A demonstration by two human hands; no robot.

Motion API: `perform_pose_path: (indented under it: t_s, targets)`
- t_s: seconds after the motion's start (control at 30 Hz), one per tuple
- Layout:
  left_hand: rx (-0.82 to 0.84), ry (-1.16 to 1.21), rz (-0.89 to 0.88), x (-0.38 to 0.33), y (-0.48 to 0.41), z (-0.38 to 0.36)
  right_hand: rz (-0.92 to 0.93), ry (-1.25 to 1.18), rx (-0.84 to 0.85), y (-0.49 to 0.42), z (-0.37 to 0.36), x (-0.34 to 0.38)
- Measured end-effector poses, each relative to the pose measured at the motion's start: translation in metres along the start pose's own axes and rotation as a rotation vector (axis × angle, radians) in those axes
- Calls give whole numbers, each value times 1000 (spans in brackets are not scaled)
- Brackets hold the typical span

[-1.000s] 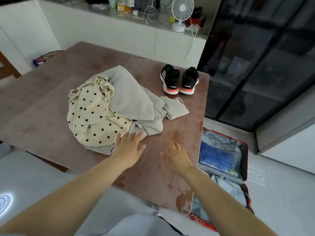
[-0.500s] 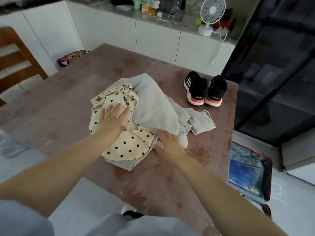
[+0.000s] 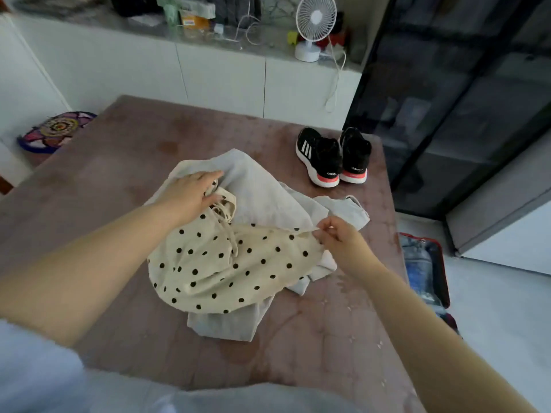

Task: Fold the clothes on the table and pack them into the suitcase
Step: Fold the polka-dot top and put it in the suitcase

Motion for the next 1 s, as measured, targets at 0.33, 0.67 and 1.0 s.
perform_pose_path:
  t_s: [0.33,0.67,1.0]
  targets:
    - [100,-85,-143,-27,-27,-14,-281,-156,-264,56,111,-79]
    - [-250,415,-133,-83,-29,66,-254,-203,-664,69,141,-121]
    - [-570,527,-71,-115,-23,110,-329,123,-390,71,143,-145]
Point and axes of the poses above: each hand's wrist, its own y-axis away from the middle knuckle, its own z-axis out of the back of the hand, x = y × z, the point moved 4 cm from there along -y, towards the middle knuckle, and after that the axes turned 6 degrees about -z, right-handed, at the moved point
